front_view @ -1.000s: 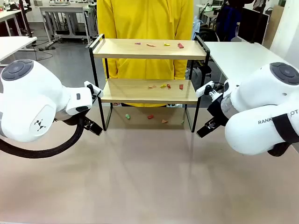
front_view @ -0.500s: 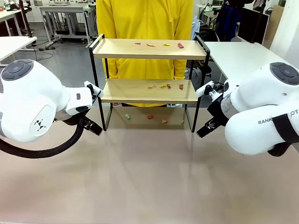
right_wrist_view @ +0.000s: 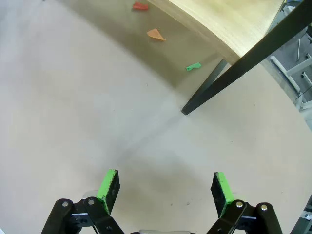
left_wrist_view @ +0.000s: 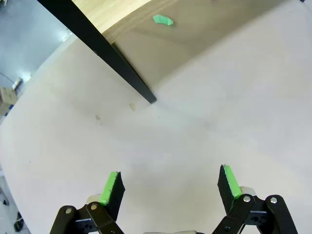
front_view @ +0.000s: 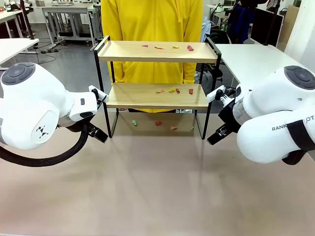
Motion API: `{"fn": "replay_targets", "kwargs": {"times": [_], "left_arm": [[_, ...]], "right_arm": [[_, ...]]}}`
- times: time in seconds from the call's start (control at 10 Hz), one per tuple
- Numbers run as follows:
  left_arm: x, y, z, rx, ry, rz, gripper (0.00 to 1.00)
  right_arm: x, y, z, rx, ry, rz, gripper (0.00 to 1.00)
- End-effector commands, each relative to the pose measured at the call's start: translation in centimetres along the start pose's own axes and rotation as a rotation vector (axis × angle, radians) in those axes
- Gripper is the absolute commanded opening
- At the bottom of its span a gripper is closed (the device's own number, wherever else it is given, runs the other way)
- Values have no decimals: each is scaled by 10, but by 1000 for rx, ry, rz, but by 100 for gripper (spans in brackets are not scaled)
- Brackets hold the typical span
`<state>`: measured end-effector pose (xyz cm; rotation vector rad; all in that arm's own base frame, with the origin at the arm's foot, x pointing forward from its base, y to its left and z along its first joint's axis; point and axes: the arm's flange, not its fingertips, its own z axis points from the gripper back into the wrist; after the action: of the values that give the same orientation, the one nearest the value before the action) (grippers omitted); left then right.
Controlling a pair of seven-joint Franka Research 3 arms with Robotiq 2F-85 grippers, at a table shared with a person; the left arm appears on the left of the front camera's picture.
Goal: Clean the shelf.
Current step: Pick up the Duster handed by the human.
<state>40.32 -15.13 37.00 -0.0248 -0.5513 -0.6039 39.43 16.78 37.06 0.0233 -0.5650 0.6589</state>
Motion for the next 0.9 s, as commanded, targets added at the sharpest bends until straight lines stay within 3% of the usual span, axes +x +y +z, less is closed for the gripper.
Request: {"fn": "replay_targets", "kwargs": {"times": [0.0,0.2,0.4,0.6,0.8], "left_arm": [[17,12,20,-47,-28,-11,100],[40,47,65,-123,-28,-14,100],[52,90,92,-282,-2,-98,100],[58,151,101,-540,-73,-261,100],[59,206,78,-713,-261,-452,100]], "right_arm": [[23,-11,23,-8,-10,-30,100],[52,-27,79,32,-1,-22,100],[61,-56,117,157,-50,1,100],[53,-103,140,275,-108,103,100],[39,-161,133,380,-139,297,100]]}}
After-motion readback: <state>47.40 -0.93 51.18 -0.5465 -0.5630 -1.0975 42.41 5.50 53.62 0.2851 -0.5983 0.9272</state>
